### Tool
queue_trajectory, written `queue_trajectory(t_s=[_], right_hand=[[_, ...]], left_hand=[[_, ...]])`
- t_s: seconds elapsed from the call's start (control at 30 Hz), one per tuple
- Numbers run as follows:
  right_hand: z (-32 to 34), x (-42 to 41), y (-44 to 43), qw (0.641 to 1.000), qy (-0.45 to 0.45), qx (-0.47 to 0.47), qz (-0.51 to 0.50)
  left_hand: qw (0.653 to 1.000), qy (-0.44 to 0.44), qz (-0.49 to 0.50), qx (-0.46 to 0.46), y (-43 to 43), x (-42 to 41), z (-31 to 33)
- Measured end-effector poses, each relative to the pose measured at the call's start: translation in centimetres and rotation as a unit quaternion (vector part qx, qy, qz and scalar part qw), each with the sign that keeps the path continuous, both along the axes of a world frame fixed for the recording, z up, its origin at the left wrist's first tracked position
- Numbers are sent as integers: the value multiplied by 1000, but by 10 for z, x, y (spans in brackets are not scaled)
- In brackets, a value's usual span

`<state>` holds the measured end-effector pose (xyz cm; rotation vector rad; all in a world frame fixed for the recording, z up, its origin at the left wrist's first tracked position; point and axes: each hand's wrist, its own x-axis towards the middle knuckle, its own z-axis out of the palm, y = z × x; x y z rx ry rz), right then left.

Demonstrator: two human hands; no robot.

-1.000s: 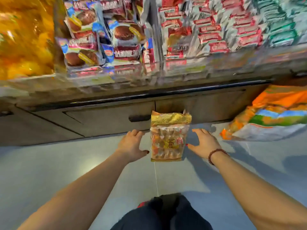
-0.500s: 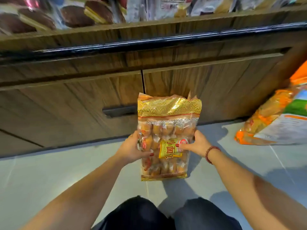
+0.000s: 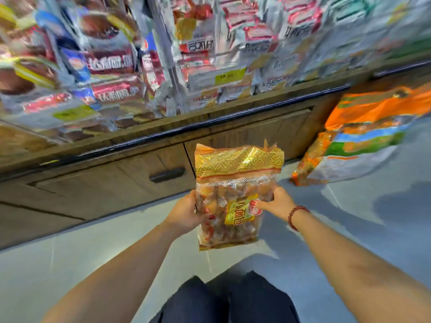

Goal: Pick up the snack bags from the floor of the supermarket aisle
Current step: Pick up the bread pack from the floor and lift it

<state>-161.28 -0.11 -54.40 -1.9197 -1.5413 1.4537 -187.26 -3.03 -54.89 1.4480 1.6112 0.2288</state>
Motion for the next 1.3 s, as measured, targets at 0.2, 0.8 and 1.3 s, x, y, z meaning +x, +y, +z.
queue_trajectory(t_s=[0.2, 0.8, 1.3], right_hand=[[144, 43, -35, 999, -19, 5, -33], [541, 281, -126, 951, -86, 172, -242], [690, 462, -158, 784, -80, 393, -474]], left_hand=[[998, 10, -66, 3, -5, 37, 141], [930, -21, -333, 157, 38, 306, 548], [882, -329, -280, 190, 58, 554, 681]])
